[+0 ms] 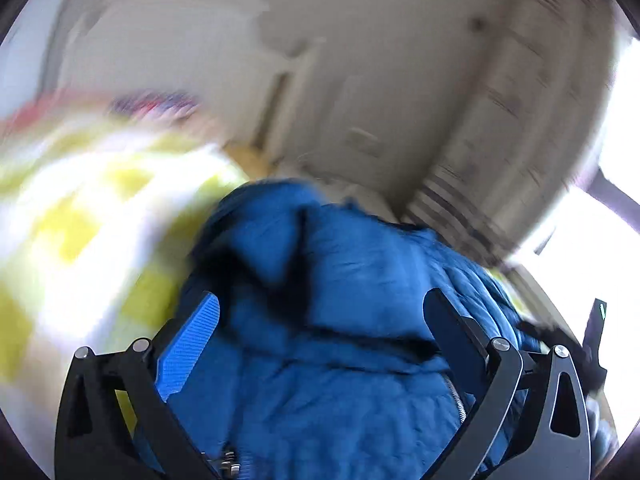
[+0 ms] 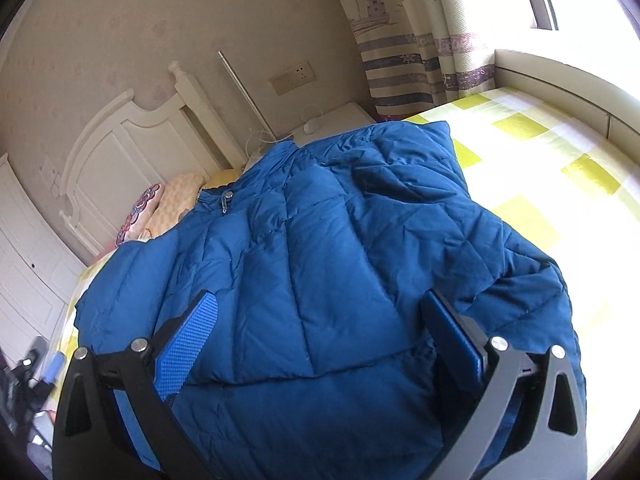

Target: Fold large clothes

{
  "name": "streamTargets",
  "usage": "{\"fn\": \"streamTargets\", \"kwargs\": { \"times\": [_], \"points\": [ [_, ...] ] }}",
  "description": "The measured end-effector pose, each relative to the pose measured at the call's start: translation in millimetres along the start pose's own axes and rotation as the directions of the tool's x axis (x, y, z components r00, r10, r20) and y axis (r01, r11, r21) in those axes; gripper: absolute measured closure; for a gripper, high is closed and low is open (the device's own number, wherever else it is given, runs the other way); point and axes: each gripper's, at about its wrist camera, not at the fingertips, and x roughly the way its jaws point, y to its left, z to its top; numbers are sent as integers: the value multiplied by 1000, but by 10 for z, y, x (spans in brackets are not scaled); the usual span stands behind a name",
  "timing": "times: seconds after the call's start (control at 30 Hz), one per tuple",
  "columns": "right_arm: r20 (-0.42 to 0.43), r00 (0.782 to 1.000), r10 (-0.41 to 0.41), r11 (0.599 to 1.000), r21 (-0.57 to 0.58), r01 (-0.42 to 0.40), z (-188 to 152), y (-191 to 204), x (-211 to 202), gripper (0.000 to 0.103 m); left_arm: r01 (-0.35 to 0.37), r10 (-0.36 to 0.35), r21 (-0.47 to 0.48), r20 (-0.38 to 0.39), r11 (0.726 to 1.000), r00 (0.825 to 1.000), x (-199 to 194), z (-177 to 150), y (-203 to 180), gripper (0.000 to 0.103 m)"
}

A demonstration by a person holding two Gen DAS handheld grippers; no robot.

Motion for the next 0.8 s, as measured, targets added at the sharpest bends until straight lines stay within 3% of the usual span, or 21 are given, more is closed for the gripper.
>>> {"fn": "streamTargets", "kwargs": {
  "times": [0.1, 0.13, 0.3, 0.43, 0.57, 0.67, 0.73, 0.8],
  "points": [
    [0, 1000, -9, 1000, -19, 9, -16, 42, 5, 2, -142, 146, -92, 38, 986, 989, -39, 46, 281, 5],
    [-2, 1000, -9, 1000, -27, 9, -18, 55, 10, 2, -158, 164, -111, 43, 981, 986, -63, 55, 340, 5],
    [16, 999, -32, 996, -78, 34, -40, 160, -4, 2, -211, 214, -176, -2, 961, 977, 4, 68, 475, 5],
    [47, 995, -92, 954, -282, 101, -152, 565, -40, 2, -226, 227, -199, -17, 954, 974, -21, 29, 557, 5],
    [-7, 998, -55, 852, -522, 43, -382, 1204, -17, 2, -233, 233, -222, -28, 947, 972, -8, -36, 568, 5],
    [-76, 995, -61, 714, -700, -10, -600, 1766, 136, 2, -239, 237, -230, -36, 943, 971, -3, -48, 578, 5],
    [-93, 994, -56, 635, -772, -36, -715, 2072, 253, 2, -241, 238, -230, -39, 943, 970, -4, -52, 577, 5],
    [-100, 993, -62, 592, -805, -44, -780, 2271, 385, 2, -242, 239, -227, -42, 943, 970, -2, -52, 568, 5]
  ]
}}
